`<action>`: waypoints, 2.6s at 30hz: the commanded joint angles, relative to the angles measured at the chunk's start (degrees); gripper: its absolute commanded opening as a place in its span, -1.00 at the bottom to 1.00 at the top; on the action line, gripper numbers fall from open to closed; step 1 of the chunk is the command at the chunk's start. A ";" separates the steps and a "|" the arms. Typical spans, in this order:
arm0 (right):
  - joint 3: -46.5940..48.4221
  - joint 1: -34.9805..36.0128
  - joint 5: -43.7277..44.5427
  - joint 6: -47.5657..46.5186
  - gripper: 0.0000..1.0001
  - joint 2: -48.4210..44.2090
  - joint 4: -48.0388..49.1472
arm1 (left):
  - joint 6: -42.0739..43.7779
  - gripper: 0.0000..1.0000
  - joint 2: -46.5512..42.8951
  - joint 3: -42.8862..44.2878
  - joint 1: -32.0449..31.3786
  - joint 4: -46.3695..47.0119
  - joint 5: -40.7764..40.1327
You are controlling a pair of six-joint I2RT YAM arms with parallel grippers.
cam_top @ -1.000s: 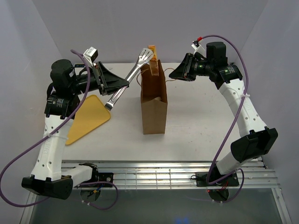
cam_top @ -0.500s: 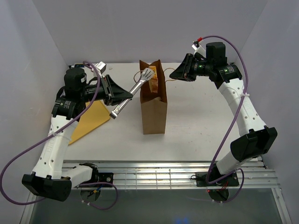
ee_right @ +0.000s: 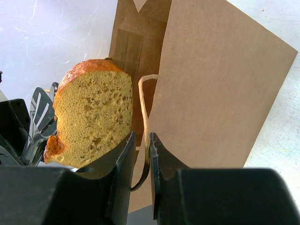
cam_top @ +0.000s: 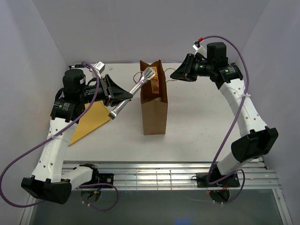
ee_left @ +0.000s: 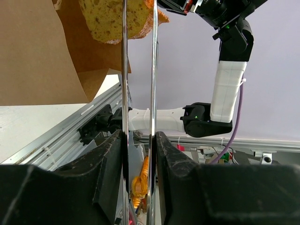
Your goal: Place the fake bread into the paper bag
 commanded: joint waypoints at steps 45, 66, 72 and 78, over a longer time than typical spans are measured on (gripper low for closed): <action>4.96 -0.25 0.31 -0.53 -0.51 -1.07 -2.09 | 21.64 -0.16 3.49 27.93 0.04 -9.48 -33.36; 0.74 -0.34 2.07 -1.84 0.39 -6.60 -9.47 | 30.10 -0.14 -3.66 -31.06 -2.77 24.87 -51.21; -0.40 -0.34 2.68 -2.28 0.51 -9.77 -12.72 | 30.19 -0.14 -0.23 -34.58 -5.05 29.37 -53.32; -5.32 -0.34 2.60 -2.11 0.51 -13.72 -13.25 | 30.81 -0.12 3.81 -35.20 -7.52 31.39 -56.48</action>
